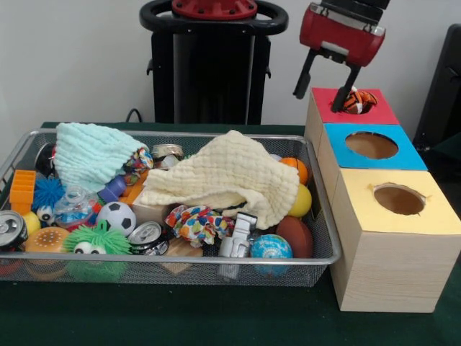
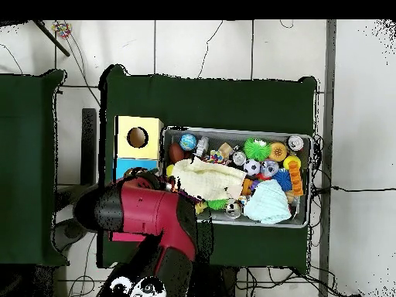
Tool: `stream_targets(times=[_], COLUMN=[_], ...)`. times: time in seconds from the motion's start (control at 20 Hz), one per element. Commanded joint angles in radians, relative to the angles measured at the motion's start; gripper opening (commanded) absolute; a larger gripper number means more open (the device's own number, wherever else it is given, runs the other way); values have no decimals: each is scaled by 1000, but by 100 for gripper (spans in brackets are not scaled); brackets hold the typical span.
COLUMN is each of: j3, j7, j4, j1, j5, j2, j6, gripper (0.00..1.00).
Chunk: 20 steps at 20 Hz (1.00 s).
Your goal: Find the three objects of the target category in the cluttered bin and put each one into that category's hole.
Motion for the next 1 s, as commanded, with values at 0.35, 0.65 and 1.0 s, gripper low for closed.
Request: stream_targets(times=[0.35,0.65,1.0], j3=[173,143,174], j7=[180,188,216], j4=[75,48,155], j1=[-3,20,34], j5=[67,61,116], j2=[10,-22,-56], j6=[115,306,278], gripper=[0,0,0])
